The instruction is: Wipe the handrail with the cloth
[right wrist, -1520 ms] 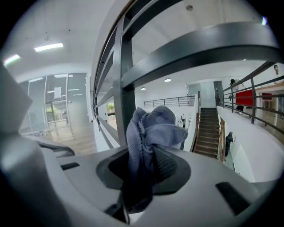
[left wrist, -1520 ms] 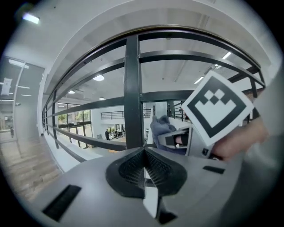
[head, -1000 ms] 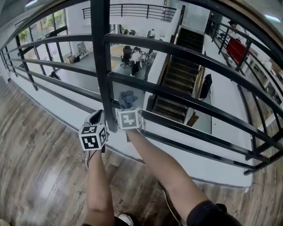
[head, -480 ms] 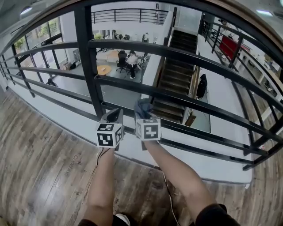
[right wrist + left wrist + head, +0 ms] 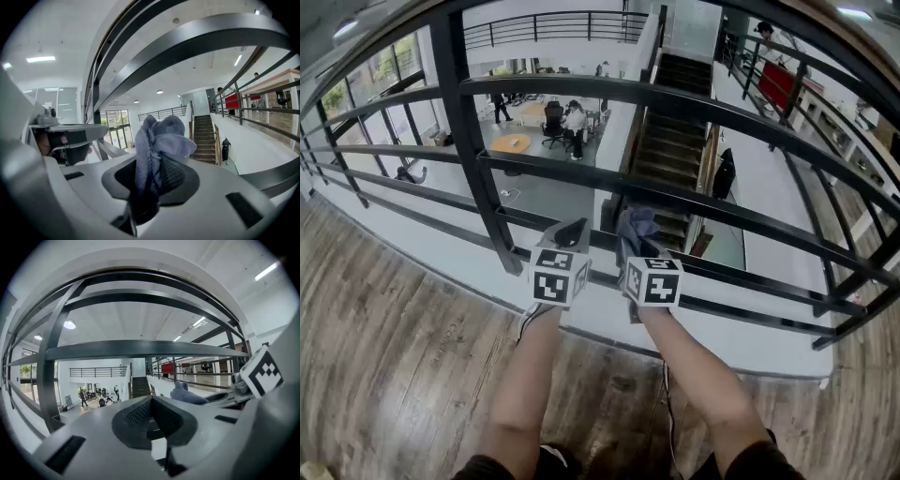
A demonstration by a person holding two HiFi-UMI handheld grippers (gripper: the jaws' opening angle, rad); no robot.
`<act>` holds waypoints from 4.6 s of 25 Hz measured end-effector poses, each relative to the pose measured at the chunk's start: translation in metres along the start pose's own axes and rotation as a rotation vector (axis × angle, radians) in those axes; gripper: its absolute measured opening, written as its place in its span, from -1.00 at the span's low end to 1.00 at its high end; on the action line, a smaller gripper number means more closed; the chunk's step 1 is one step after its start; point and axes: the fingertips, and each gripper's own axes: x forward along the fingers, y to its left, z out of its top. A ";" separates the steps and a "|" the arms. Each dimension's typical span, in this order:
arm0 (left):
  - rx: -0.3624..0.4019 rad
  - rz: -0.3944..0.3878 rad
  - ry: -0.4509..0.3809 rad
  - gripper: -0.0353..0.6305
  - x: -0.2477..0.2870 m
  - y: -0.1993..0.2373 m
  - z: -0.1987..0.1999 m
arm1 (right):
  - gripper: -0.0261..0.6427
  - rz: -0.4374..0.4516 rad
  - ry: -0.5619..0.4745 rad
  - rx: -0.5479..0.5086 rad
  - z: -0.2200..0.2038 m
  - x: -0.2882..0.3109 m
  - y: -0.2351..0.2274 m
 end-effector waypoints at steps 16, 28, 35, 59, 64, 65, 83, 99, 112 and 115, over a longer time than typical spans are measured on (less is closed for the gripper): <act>0.002 -0.167 -0.027 -0.90 0.044 -0.139 0.016 | -0.63 -0.180 -0.004 -0.090 -0.021 -0.125 -0.168; -0.032 -0.399 -0.040 -0.89 0.053 -0.294 0.041 | -0.63 -0.337 0.015 -0.100 -0.033 -0.226 -0.297; -0.017 -0.497 -0.029 -0.89 0.065 -0.367 0.033 | -0.63 -0.419 0.027 -0.107 -0.041 -0.270 -0.361; -0.020 -0.615 -0.046 -0.89 0.082 -0.464 0.018 | -0.63 -0.713 0.165 -0.055 -0.064 -0.451 -0.620; -0.009 -0.607 -0.027 -0.89 0.084 -0.465 0.011 | -0.63 -0.816 0.201 -0.046 -0.070 -0.481 -0.659; -0.002 -0.606 -0.027 -0.89 0.084 -0.466 0.011 | -0.63 -0.832 0.205 -0.047 -0.070 -0.486 -0.665; 0.016 -0.451 -0.058 -0.89 0.060 -0.359 0.026 | -0.63 -0.660 -0.096 -0.096 -0.024 -0.391 -0.499; 0.048 -0.106 -0.071 -0.89 -0.028 -0.065 -0.008 | -0.63 -0.040 -0.179 -0.062 -0.030 -0.111 -0.049; -0.134 0.303 0.020 -0.89 -0.124 0.203 -0.115 | -0.63 0.195 -0.032 -0.166 -0.085 0.090 0.203; -0.104 0.315 0.042 -0.89 -0.129 0.224 -0.134 | -0.63 0.167 0.033 -0.159 -0.101 0.135 0.227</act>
